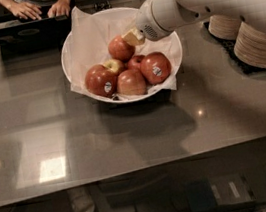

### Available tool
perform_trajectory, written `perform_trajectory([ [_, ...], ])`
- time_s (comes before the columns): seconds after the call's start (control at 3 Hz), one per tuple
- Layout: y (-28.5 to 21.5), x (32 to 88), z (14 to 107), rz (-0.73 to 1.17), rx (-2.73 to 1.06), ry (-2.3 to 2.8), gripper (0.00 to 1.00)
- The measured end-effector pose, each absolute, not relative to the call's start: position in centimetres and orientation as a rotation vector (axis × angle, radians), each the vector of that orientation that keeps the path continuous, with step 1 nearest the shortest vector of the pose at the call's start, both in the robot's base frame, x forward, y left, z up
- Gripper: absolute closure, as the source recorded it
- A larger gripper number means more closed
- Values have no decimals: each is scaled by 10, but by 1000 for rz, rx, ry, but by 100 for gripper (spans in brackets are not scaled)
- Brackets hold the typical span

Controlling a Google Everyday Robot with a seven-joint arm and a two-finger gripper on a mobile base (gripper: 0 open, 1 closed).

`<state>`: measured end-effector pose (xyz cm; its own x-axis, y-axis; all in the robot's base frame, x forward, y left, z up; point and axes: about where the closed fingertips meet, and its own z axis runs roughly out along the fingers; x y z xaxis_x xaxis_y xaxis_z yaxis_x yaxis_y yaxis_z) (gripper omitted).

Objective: Pick apple from white bowl

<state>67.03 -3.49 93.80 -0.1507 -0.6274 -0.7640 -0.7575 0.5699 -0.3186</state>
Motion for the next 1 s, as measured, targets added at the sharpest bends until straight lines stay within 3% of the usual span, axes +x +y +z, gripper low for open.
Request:
perform_trajectory([
  [0.33, -46, 675, 965, 175, -1085, 1818, 100],
  [1.0, -46, 675, 966, 175, -1084, 1816, 58],
])
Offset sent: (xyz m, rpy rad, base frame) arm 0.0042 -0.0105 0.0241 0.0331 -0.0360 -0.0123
